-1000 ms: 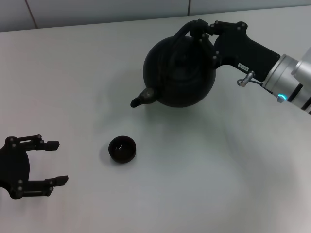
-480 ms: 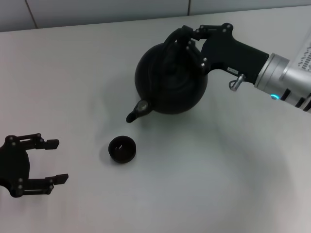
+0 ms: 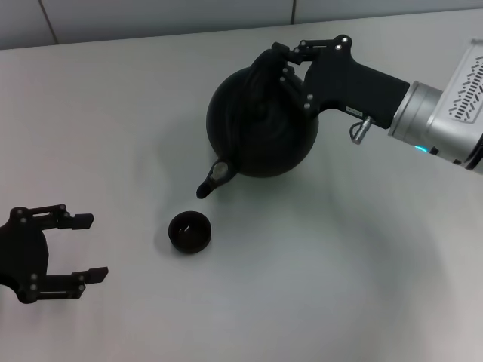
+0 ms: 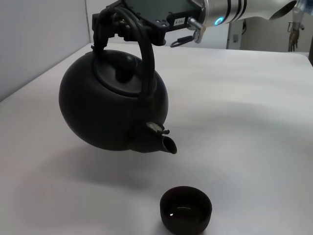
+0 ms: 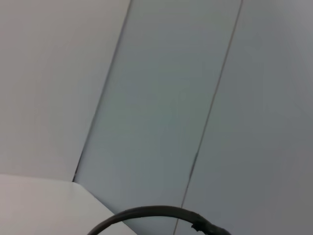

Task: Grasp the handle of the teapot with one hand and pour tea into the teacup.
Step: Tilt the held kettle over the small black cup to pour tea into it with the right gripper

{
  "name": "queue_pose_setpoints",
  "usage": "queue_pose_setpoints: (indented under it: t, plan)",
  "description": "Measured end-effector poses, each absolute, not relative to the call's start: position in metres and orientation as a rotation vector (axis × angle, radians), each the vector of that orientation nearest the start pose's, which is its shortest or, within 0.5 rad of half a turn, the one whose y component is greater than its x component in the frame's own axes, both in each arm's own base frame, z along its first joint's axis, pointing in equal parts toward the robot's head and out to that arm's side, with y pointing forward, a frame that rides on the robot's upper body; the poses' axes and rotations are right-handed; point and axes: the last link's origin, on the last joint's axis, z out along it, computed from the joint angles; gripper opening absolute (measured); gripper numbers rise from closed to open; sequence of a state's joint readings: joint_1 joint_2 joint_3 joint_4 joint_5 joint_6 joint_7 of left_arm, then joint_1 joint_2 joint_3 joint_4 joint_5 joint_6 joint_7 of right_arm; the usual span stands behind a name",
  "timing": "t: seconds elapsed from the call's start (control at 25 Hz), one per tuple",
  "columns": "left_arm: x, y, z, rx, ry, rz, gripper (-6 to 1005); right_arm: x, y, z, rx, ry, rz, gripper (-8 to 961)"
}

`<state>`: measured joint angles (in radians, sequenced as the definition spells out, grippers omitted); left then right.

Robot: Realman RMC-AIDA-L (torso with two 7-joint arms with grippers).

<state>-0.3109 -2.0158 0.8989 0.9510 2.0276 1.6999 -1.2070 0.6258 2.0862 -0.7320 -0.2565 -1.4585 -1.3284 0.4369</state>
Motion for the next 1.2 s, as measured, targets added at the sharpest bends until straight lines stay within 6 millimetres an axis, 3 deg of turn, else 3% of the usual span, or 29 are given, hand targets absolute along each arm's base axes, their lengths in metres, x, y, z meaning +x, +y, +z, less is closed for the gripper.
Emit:
queue_pose_setpoints:
  t: [1.2]
  plan:
    - [-0.295, 0.286, 0.038, -2.882, -0.182, -0.323, 785, 0.219, 0.370, -0.041, -2.299, -0.312, 0.721, 100]
